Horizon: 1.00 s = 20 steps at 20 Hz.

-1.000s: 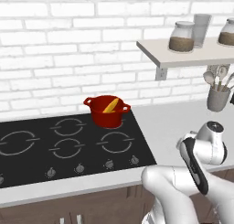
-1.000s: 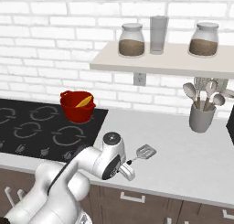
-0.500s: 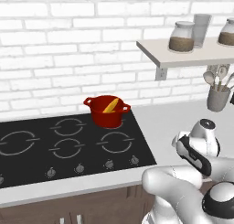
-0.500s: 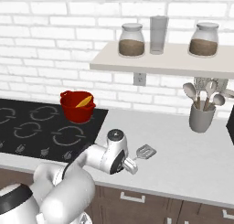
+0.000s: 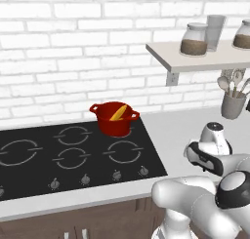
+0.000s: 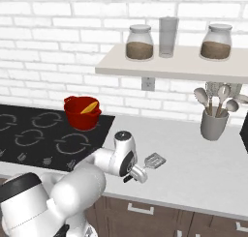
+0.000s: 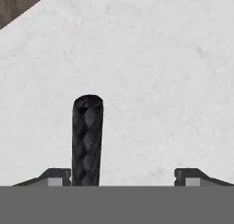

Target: Put the lemon and corn in the pot. Retrieve the spatula and lightly stir the vegetables in the pot.

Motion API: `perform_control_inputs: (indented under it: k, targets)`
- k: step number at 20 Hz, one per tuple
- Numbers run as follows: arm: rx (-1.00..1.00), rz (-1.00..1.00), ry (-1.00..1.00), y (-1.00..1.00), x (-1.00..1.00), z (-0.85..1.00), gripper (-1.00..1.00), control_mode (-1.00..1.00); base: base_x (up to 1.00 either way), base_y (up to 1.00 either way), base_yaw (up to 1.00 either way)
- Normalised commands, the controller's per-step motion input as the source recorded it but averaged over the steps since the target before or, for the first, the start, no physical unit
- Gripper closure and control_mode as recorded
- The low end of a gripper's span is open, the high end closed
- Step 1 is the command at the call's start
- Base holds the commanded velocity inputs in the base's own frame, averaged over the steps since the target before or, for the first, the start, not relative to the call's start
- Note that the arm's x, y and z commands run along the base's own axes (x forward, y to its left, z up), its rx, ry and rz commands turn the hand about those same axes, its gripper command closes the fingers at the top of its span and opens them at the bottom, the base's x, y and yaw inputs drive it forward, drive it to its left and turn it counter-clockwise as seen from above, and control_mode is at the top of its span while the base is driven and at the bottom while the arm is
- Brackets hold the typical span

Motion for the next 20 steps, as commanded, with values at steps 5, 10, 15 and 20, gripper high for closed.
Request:
perform_control_inputs:
  k: [5,10,15,20]
  targets:
    - [-0.01,0.0,0.0,0.0,-0.36,-0.16,-1.0,-1.0,0.0,0.0,0.0]
    - [0.0,0.0,0.0,0.0,-0.04,-0.05,-1.0,-1.0,0.0,0.0,0.0]
    - [0.0,0.0,0.0,0.06,0.0,-0.17,1.0,-1.0,0.0,0.0,0.0]
    - [-0.01,0.0,0.0,0.21,0.0,-0.21,1.0,-1.0,0.0,0.0,0.0]
